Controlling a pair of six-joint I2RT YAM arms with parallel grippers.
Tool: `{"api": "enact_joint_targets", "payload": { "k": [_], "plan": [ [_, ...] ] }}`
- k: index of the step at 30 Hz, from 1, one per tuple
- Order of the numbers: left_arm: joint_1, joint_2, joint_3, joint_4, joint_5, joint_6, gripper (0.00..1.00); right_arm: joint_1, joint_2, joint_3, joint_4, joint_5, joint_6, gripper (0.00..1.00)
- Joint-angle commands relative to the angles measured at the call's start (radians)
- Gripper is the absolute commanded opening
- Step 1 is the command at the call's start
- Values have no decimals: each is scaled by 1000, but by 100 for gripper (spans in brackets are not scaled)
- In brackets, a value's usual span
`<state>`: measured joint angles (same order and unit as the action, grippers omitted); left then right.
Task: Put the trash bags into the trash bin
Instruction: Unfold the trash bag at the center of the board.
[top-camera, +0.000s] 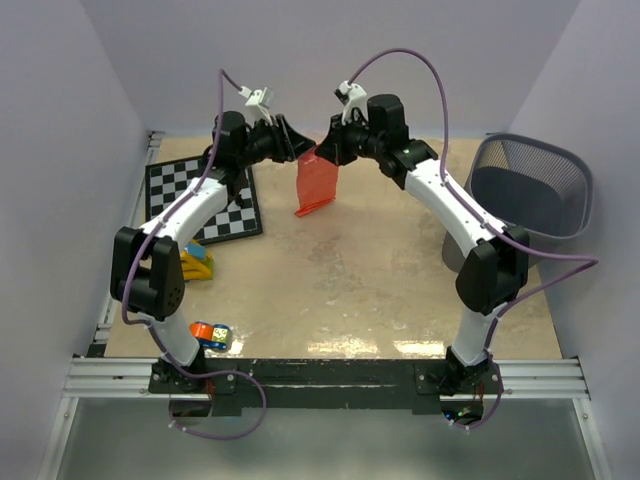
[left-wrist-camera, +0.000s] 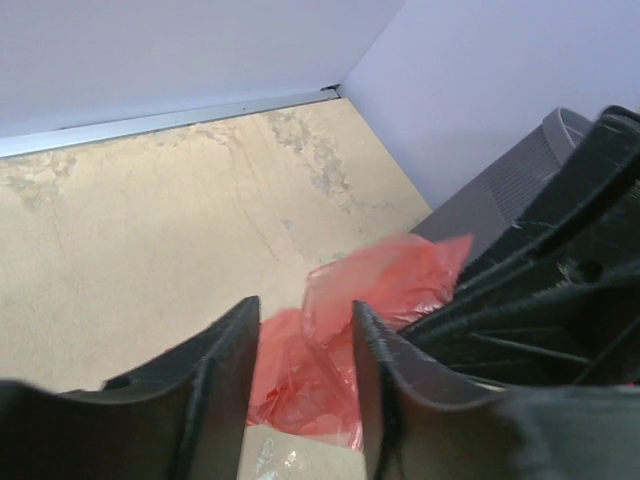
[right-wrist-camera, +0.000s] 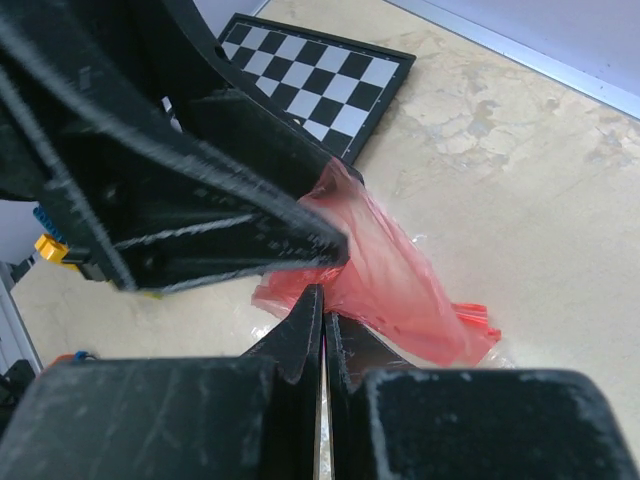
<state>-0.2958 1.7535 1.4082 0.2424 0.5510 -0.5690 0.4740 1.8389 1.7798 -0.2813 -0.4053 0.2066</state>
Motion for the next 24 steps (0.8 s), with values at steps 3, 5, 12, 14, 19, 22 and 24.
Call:
{"api": "enact_joint_targets", "payload": {
  "k": [3,5,12,14,19,22,24],
  "plan": [
    [-3,24,43,-38,-45,-14,21,8,-76,4,-7,45,-53,0],
    [-3,23,38,-32,-39,-12,7,8,-82,-6,-21,59,-62,0],
    [1,-47,25,-94,-147,78,0,5,-125,-92,-76,169,-33,0],
    [7,-74,15,-92,-164,84,0,-6,-139,-132,-93,162,-30,0],
    [9,-101,-3,-84,-122,112,0,-17,-142,-135,-95,139,-42,19],
    [6,-114,-21,-81,-100,138,0,-21,-125,-94,-72,57,-41,37],
    [6,-124,-34,-87,-100,153,0,-26,-124,-68,-53,22,-32,47]
  ]
}}
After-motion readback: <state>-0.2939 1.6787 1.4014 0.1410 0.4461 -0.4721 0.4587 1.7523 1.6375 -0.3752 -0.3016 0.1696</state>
